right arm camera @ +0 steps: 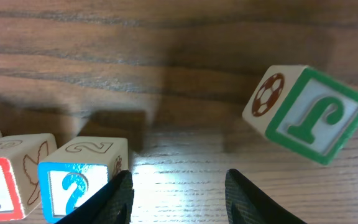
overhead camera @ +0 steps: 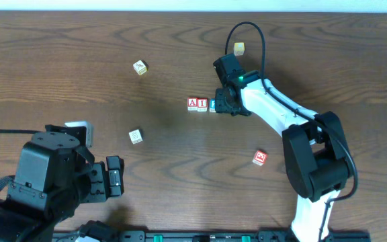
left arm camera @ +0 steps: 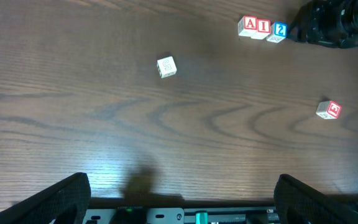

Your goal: Spell out Ai2

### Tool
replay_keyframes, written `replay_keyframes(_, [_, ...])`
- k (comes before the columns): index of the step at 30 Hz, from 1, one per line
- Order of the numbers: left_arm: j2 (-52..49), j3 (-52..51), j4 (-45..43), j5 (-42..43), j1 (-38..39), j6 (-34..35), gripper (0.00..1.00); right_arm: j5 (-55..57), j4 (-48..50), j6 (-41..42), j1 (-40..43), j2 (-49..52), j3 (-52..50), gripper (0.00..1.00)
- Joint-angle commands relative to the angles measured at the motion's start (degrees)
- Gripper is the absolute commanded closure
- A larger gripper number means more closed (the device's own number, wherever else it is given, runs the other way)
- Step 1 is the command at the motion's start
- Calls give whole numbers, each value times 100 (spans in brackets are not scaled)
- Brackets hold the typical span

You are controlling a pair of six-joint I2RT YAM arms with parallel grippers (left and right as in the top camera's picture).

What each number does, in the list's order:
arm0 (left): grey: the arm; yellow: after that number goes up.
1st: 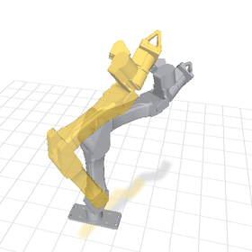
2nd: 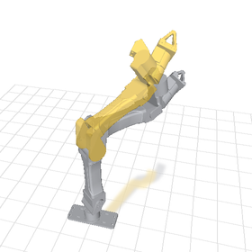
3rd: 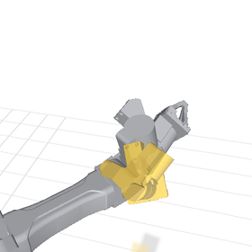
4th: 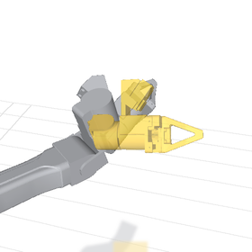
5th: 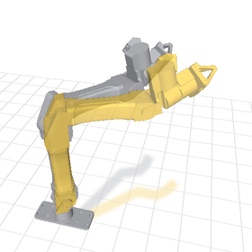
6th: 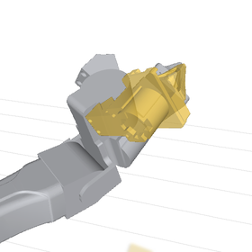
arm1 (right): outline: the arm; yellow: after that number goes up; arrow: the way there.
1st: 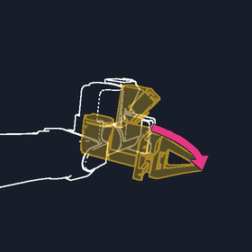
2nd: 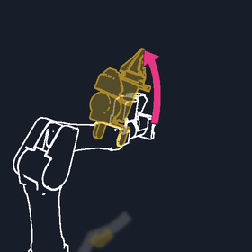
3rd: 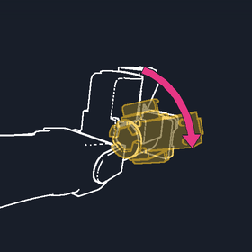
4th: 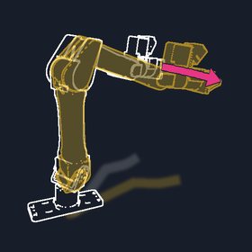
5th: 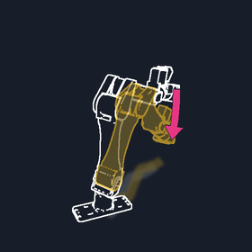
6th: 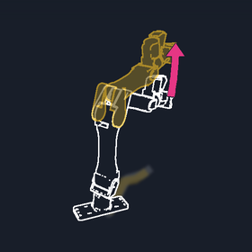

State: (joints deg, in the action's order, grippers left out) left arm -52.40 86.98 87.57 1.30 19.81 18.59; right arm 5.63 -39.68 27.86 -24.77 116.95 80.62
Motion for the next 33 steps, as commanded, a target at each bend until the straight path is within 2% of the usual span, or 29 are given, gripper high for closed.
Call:
replay_keyframes(1, [-33,92,0,-44,2,26,5,354,24,-140,-50,63,-17,52])
replay_keyframes(33, [-35,92,-87,-44,2,26,4,-162,225,83,-151,68,-17,51])
